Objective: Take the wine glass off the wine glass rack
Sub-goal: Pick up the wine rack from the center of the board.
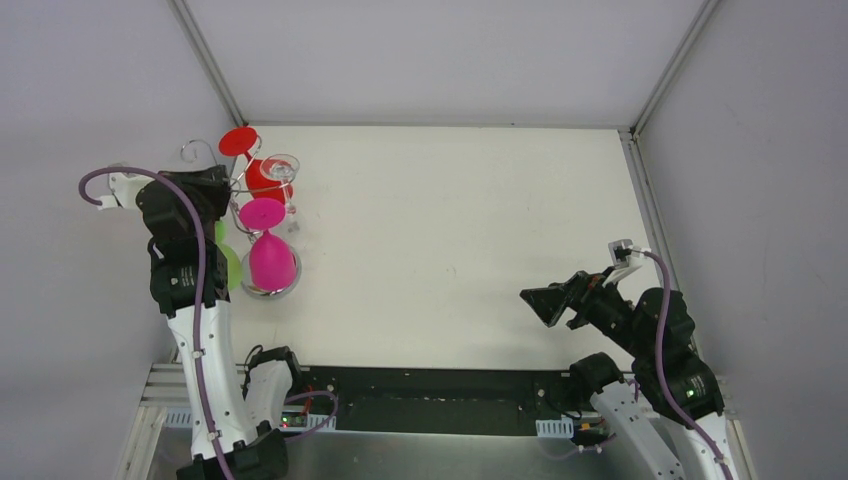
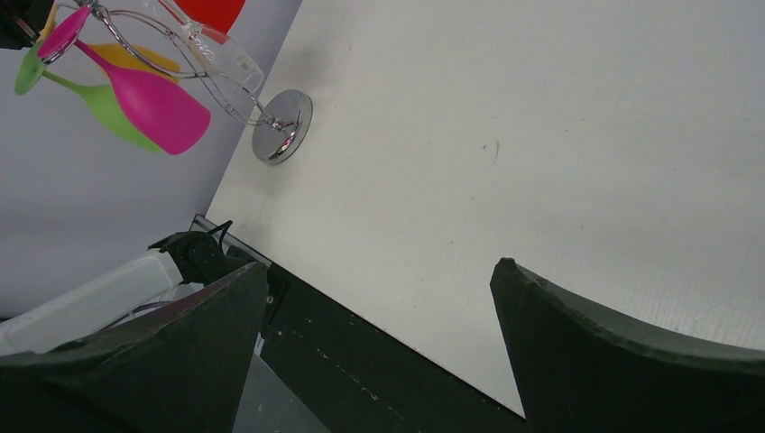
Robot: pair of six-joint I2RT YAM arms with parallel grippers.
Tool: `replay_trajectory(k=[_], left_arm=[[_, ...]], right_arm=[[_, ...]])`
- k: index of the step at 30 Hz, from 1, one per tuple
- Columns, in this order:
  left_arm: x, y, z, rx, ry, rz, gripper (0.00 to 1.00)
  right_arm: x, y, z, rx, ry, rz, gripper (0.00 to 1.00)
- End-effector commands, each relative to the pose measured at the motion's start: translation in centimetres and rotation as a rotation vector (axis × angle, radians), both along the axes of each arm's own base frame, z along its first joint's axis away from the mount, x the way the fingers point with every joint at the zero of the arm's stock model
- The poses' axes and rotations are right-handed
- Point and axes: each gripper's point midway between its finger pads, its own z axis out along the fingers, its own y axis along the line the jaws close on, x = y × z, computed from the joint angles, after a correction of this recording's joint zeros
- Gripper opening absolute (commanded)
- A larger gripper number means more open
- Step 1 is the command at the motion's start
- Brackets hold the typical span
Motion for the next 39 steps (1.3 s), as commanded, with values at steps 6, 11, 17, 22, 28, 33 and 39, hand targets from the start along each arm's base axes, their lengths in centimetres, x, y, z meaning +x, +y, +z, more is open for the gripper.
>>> replay_trajectory(k=[6,11,17,22,28,33,39], left_arm=[[0.1,-2.3,8.2,-0.012,-0.271,-0.116,0.00],[-0.5,-2.4,9.4,0.009,-0.291,-0.112,0.00],[-1.3,-2.5,10.5,0.030,-0.310,-0.107,0.00],[-1.6,-2.8,11.3,0.029,-0.329,-0.115,0.00],[-2.1,-2.9,12.4,0.040,-0.351,-0.115,0.00],[-2.4,-2.9,13.4,0.053,-0.370,-0.111,0.00],[-2.3,-3.0,14.1,0.049,-0.385,-0.118,0.00]], right_arm=[[0.2,0.4,0.7,0.002,-0.009,0.017,0.99],[0.2,0.4,0.7,0.002,-0.001,0.020,0.99],[0.2,0.5,0.6,0.003,0.003,0.021,0.99],[0.2,0.5,0.7,0.002,0.005,0.024,0.99],[0.2,0.6,0.6,0.007,0.009,0.027,0.99],[0.2,0.6,0.6,0.007,0.012,0.029,0.99],[0.2,0.7,0.6,0.007,0.014,0.034,0.99]])
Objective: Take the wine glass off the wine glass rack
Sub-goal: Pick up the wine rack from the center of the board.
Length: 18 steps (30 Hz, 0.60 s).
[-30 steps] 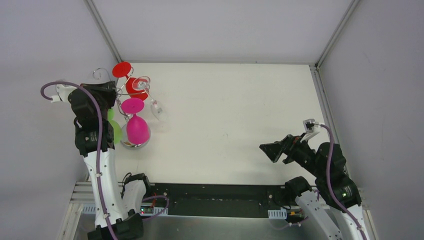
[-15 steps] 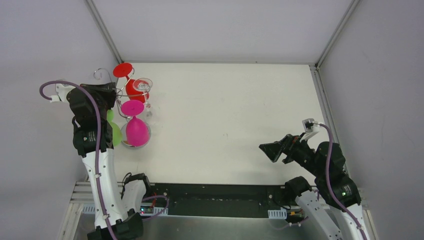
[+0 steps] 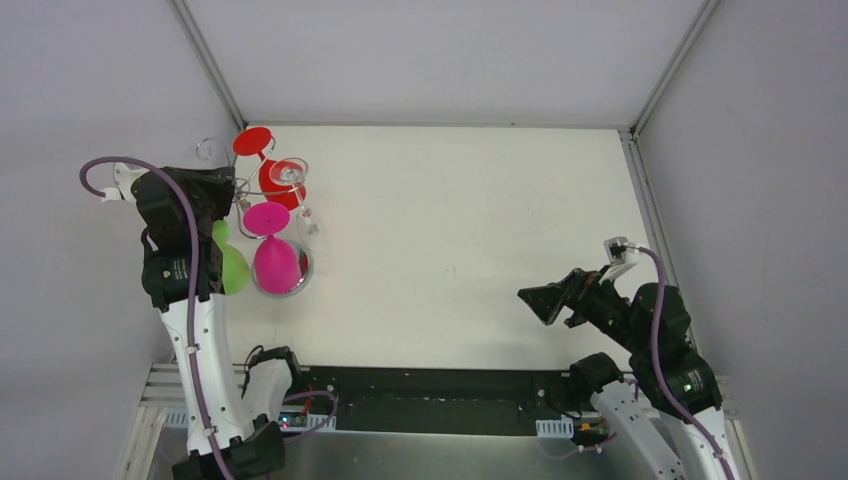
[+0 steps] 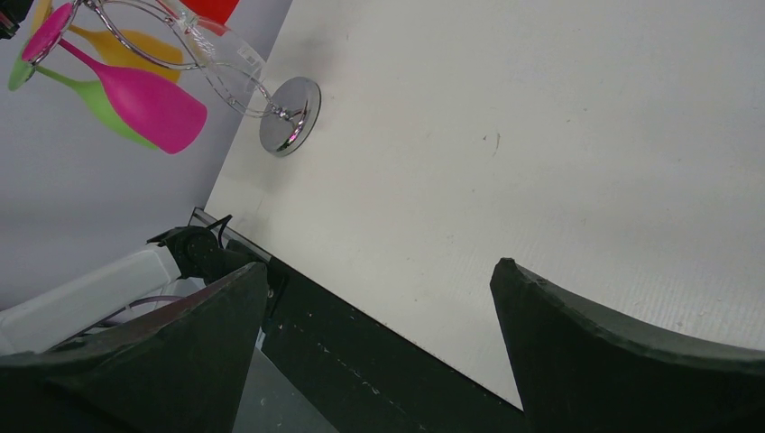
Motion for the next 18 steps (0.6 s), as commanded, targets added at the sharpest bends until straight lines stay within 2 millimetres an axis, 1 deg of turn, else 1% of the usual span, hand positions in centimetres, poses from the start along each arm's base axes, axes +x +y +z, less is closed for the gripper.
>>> replay_trajectory(k=[1,6,10,18], left_arm=[[-2.2,-1.5,13.7,0.079,-0.442,-0.039,0.00],[-2.1,-1.7,14.3,0.062,-0.461,-0.050,0.00],[-1.5,-2.2,15.0,0.035,-0.481,-0.082,0.00],[-1.4,-2.6,16.6,0.017,-0.520,-0.107,0.00]], right_arm=[[0.0,0.5,1.0,0.016,-0.014,0.023,0.99],[0.0,0.6,1.0,0.016,-0.009,0.030,0.99],[0.0,0.7,0.9,0.017,-0.005,0.033,0.99],[0.1,0.9,1.2,0.021,-0.006,0.042,0.99]])
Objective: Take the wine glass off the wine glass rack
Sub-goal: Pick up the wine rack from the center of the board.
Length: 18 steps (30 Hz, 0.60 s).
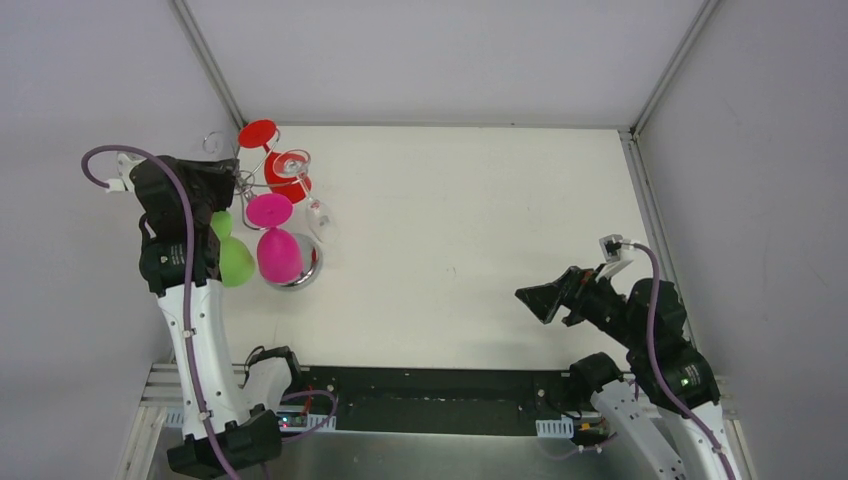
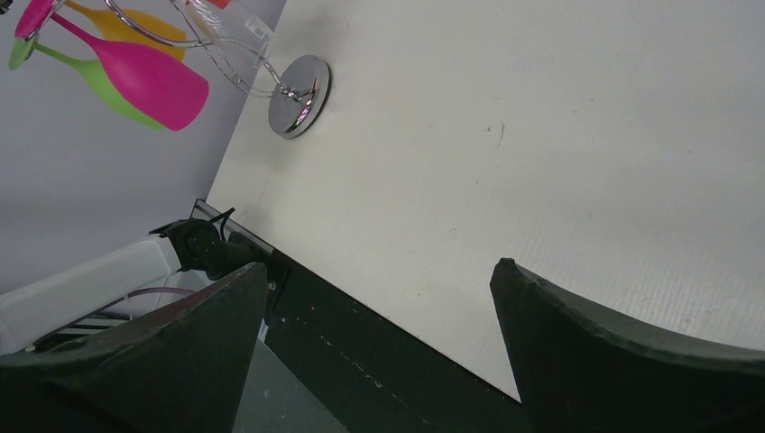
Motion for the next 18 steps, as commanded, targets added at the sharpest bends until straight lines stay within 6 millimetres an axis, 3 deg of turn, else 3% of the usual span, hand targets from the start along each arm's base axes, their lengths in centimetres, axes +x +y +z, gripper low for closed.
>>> replay_trajectory(k=[1,13,18], left_arm=[[-2.9,-2.1,16.8,0.078,-0.542,-0.062,0.00],[-1.8,-3.1,17.6,0.042,-0.558,-0.109,0.00],[-0.3,-5.2,17.3,0.064,-0.536,-0.153,0.00]], right_arm=[[0.0,0.5,1.5,0.027,-0.030,0.026,0.99],[0.2,0.7,1.7,0.035,-0.028,0.027,0.99],[0.3,0.8,1.6,0.037,-0.027,0.027,0.99]])
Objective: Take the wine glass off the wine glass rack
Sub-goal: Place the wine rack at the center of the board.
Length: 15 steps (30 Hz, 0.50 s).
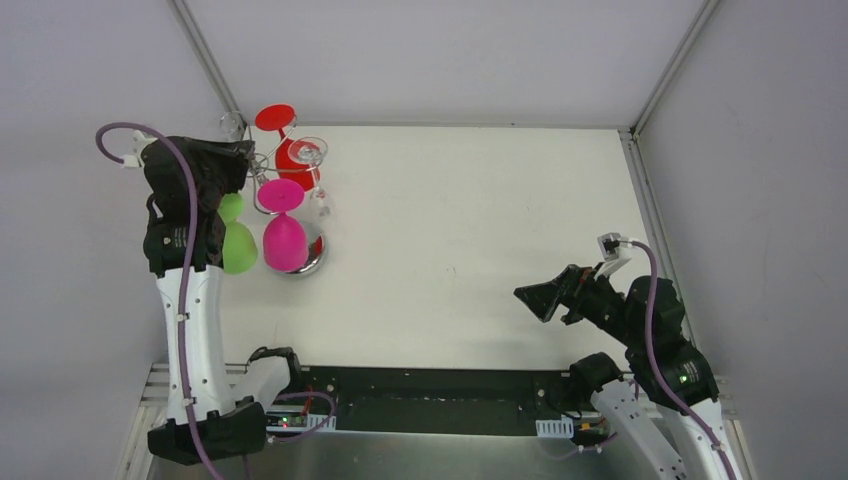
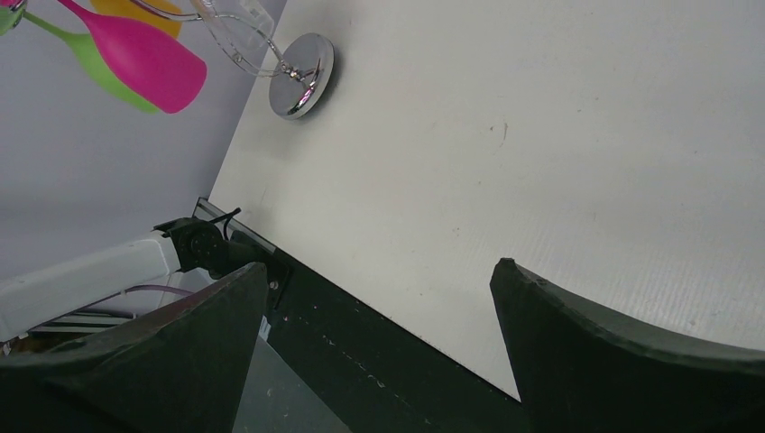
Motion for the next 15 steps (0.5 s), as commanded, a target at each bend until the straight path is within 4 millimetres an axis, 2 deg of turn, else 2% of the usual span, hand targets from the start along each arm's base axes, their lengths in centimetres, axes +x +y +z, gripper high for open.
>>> replay_trajectory(k=[1,9,15], left_arm=[[-2.0,-3.5,14.7,0.073,-0.480,-0.072,0.00],[0.1,-6.7,14.5,0.072,-0.480,-0.124,0.00],[1.0,-8.4,15.0,0.065,-0.500,-0.147,0.00]], right_arm=[[0.2,0.5,1.6,0.035,-0.038,0.019,0.99],[0.0,0.4,1.7,0.032,-0.036,0.018,0.99],[-0.1,0.4,1.7,0.030,-0.036,0.019,0.99]])
